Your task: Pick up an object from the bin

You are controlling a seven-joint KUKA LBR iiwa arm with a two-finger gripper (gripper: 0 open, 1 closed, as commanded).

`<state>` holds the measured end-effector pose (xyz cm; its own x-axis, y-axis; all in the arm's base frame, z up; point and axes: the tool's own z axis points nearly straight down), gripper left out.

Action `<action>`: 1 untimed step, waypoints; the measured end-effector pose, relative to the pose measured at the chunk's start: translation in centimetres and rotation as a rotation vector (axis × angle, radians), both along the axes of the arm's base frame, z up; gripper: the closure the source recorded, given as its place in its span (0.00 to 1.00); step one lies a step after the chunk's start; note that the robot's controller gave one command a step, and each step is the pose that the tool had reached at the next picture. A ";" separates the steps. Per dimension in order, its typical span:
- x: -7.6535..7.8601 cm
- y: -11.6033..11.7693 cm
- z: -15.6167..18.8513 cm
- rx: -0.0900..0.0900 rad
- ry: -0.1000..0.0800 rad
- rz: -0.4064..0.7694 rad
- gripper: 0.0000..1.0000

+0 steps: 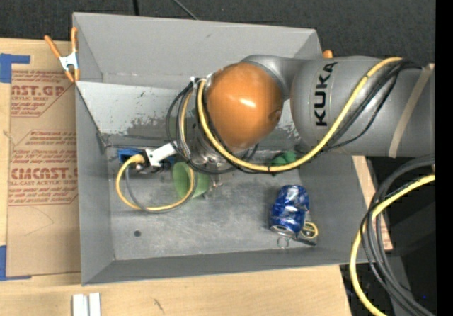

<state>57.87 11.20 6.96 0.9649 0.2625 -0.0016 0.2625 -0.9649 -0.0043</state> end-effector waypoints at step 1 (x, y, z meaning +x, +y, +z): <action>0.0 0.1 0.0 -0.002 -0.001 0.005 1.00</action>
Offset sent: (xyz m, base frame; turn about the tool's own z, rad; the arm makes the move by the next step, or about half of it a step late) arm 0.0000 0.0000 0.0000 0.0000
